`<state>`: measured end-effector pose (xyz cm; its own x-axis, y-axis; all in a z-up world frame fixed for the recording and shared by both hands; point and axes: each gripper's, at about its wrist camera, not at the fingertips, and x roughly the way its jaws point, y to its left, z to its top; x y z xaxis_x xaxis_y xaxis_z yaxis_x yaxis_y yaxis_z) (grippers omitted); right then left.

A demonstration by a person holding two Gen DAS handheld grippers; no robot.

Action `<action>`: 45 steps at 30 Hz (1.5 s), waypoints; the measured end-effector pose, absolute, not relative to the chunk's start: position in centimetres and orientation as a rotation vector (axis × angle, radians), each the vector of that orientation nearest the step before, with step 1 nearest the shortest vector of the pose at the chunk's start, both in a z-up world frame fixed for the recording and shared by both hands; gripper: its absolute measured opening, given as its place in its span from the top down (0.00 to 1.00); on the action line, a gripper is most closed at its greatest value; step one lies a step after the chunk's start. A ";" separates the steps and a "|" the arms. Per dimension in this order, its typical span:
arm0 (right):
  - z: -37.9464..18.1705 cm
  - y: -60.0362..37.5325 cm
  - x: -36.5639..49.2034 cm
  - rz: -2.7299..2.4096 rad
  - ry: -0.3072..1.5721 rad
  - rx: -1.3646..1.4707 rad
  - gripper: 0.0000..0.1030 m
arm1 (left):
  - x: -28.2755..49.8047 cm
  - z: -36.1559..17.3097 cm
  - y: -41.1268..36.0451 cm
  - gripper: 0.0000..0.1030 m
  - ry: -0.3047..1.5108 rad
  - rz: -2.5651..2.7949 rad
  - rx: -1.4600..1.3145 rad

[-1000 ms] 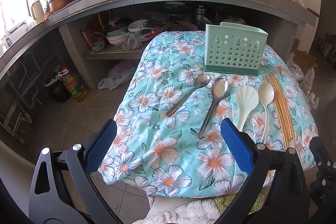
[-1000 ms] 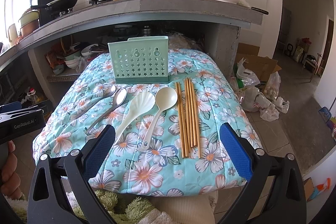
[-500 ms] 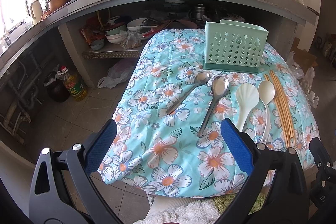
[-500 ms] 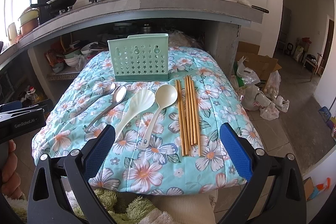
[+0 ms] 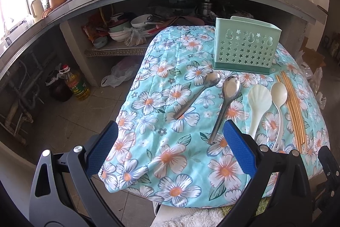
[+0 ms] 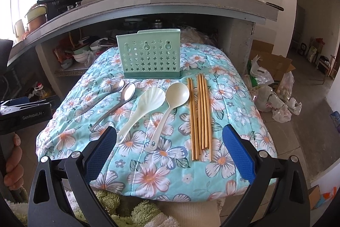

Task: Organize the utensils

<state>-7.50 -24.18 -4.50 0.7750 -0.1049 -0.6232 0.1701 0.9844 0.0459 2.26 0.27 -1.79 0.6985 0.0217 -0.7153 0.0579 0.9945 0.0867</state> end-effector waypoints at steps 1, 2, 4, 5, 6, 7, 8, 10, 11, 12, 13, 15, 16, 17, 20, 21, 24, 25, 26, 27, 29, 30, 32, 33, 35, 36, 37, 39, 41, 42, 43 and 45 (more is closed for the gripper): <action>-4.5 -24.4 -7.3 -0.140 0.666 0.107 0.06 | 2.6 -1.8 0.2 0.07 0.801 -0.022 0.110; -4.5 -24.6 -7.1 -0.135 0.665 0.113 0.06 | 3.0 -1.8 0.2 0.07 0.807 -0.028 0.110; -4.5 -25.2 -6.6 -0.106 0.649 0.132 0.06 | 3.8 -1.7 0.3 0.07 0.814 -0.056 0.102; -4.4 -25.6 -6.3 -0.086 0.635 0.149 0.06 | 4.2 -1.6 0.4 0.07 0.816 -0.079 0.095; -4.3 -26.0 -6.1 -0.069 0.620 0.168 0.06 | 4.7 -1.6 0.4 0.07 0.816 -0.098 0.093; -4.3 -26.4 -5.8 -0.055 0.606 0.185 0.06 | 5.1 -1.5 0.3 0.07 0.809 -0.123 0.089; -4.2 -26.8 -5.5 -0.045 0.594 0.198 0.06 | 5.5 -1.4 0.4 0.07 0.799 -0.159 0.077; -4.1 -27.3 -4.5 -0.031 0.582 0.216 0.06 | 6.3 -1.1 0.5 0.07 0.780 -0.223 0.049; -4.1 -27.5 -4.0 -0.016 0.577 0.227 0.06 | 6.7 -1.0 0.5 0.07 0.768 -0.253 0.035; -4.1 -27.7 -3.4 -0.002 0.573 0.239 0.06 | 7.1 -1.0 0.3 0.07 0.763 -0.280 0.024; -4.2 -27.8 -2.8 0.014 0.573 0.251 0.06 | 7.7 -1.0 0.2 0.07 0.769 -0.293 0.016; -4.3 -27.7 -1.4 0.061 0.581 0.274 0.06 | 8.8 -1.1 0.0 0.07 0.782 -0.323 -0.003; -4.5 -27.6 -0.7 0.079 0.587 0.277 0.06 | 9.3 -1.3 -0.1 0.07 0.779 -0.339 -0.016; -4.7 -27.3 0.1 0.103 0.593 0.278 0.06 | 9.7 -1.5 -0.1 0.07 0.776 -0.351 -0.028; -5.0 -26.4 2.3 0.169 0.614 0.282 0.13 | 11.2 -2.6 -0.6 0.07 0.763 -0.351 -0.004; -5.2 -26.2 3.1 0.197 0.626 0.283 0.17 | 11.7 -3.3 -0.8 0.07 0.770 -0.347 0.018; -6.0 -25.6 6.0 0.269 0.683 0.305 0.29 | 13.3 -5.2 -1.4 0.08 0.808 -0.359 0.048; -6.4 -25.4 7.0 0.290 0.709 0.312 0.33 | 13.9 -5.9 -1.5 0.09 0.824 -0.364 0.052; -6.8 -25.2 8.1 0.308 0.737 0.315 0.35 | 14.3 -6.4 -1.6 0.15 0.835 -0.370 0.063; -7.3 -25.0 9.1 0.326 0.766 0.316 0.41 | 14.8 -7.0 -1.9 0.21 0.844 -0.375 0.084; -8.3 -24.5 11.1 0.351 0.825 0.317 0.47 | 15.6 -8.5 -2.5 0.33 0.873 -0.368 0.147; -9.0 -24.3 12.1 0.359 0.855 0.320 0.52 | 15.9 -9.2 -2.7 0.36 0.886 -0.358 0.178; -10.2 -23.8 13.9 0.376 0.905 0.323 0.57 | 16.3 -10.4 -3.0 0.45 0.920 -0.361 0.217; -10.8 -23.4 14.7 0.374 0.928 0.315 0.60 | 16.4 -11.1 -3.1 0.46 0.938 -0.359 0.234; -12.0 -22.9 16.2 0.376 0.962 0.300 0.63 | 16.6 -12.4 -3.0 0.57 0.975 -0.353 0.259; -12.5 -22.7 16.9 0.374 0.980 0.293 0.65 | 16.7 -13.0 -2.9 0.59 0.992 -0.351 0.262; -12.9 -22.6 17.5 0.373 0.998 0.284 0.68 | 16.7 -13.3 -2.7 0.61 0.996 -0.348 0.260; -13.7 -22.2 18.7 0.373 1.027 0.268 0.71 | 16.6 -13.4 -2.4 0.64 0.982 -0.347 0.249; -14.4 -22.0 19.7 0.362 1.056 0.258 0.76 | 16.7 -13.4 -2.3 0.74 0.979 -0.336 0.250; -14.7 -21.9 20.1 0.362 1.066 0.258 0.81 | 16.7 -13.4 -2.2 0.77 0.978 -0.325 0.250; -14.9 -21.8 20.3 0.365 1.073 0.257 0.86 | 16.7 -13.4 -2.3 0.79 0.980 -0.323 0.247; -15.2 -21.5 20.6 0.369 1.085 0.247 0.91 | 16.5 -13.3 -2.2 0.84 0.982 -0.316 0.244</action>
